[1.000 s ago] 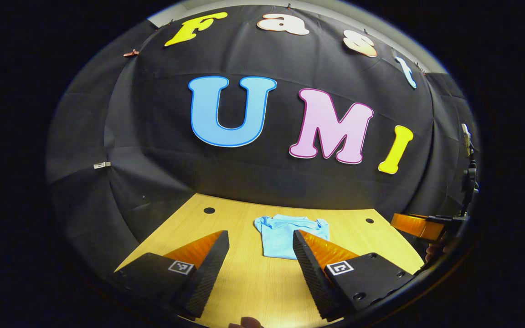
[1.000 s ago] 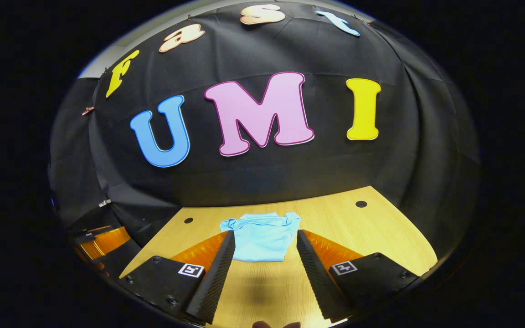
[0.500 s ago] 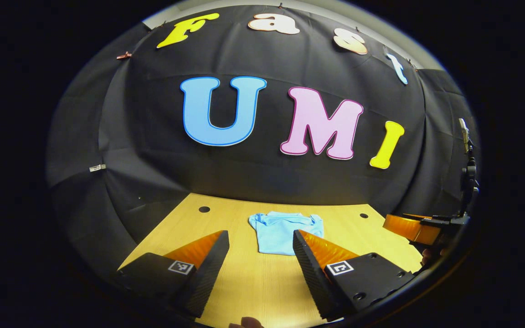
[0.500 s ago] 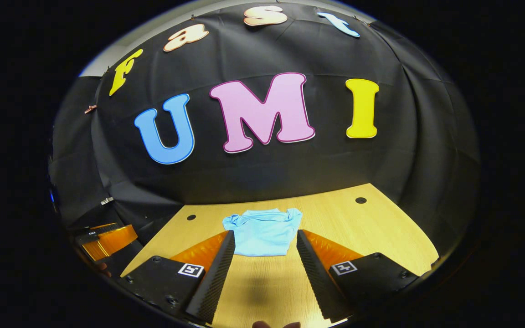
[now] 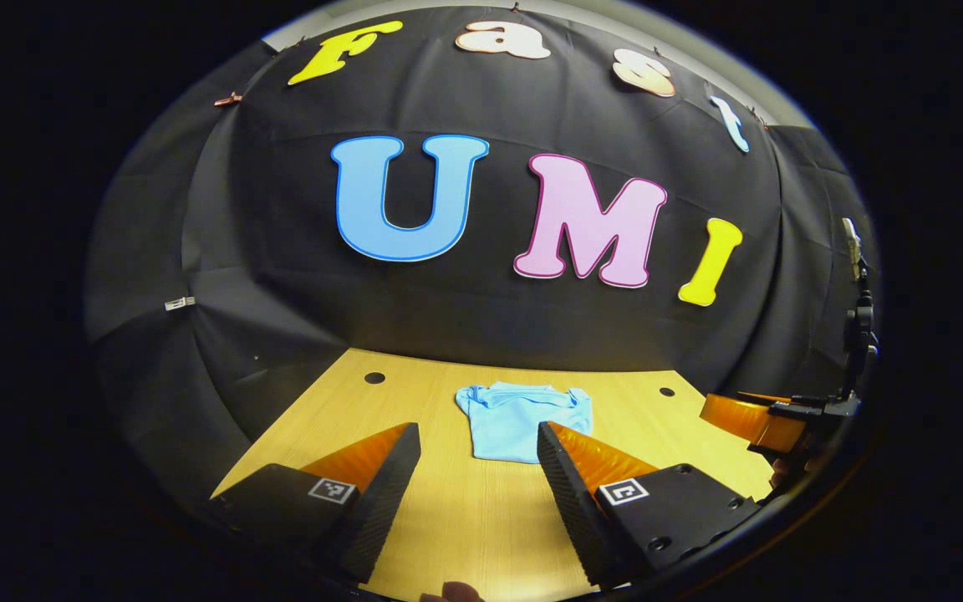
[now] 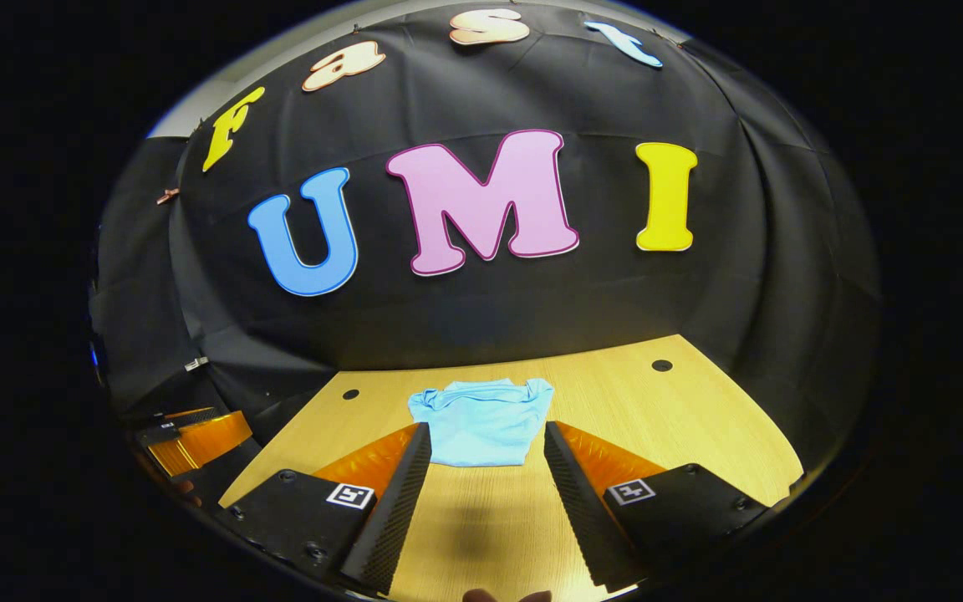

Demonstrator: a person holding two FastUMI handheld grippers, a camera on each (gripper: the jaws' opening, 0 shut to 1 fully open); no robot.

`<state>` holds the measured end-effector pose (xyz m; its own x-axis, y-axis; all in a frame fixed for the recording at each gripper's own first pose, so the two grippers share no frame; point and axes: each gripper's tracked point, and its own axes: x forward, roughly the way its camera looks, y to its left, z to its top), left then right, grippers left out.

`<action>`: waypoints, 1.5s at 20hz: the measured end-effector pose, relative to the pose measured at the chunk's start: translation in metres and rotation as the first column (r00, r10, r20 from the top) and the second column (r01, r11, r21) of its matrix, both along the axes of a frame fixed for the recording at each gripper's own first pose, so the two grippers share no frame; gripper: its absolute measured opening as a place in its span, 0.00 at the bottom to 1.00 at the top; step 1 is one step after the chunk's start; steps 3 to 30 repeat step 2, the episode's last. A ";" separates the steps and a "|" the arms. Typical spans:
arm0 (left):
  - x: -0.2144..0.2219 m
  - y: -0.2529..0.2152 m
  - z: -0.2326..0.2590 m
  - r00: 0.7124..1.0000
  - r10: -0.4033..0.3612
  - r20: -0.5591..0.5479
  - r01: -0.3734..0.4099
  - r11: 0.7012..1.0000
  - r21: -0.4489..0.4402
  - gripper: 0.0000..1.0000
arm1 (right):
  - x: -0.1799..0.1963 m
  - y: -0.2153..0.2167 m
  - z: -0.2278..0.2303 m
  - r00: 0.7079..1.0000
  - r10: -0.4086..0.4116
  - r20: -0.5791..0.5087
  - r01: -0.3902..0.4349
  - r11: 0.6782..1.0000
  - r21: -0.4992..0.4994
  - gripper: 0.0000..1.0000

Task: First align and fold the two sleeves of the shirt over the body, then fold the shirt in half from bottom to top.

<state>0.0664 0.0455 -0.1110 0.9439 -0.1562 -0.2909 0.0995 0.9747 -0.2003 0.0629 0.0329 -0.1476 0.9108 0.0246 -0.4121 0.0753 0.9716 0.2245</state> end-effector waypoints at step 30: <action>-0.003 -0.001 0.000 1.000 -0.011 -0.001 0.011 1.000 0.005 0.90 | -0.004 0.002 0.001 1.000 0.000 0.001 0.000 1.000 0.000 0.85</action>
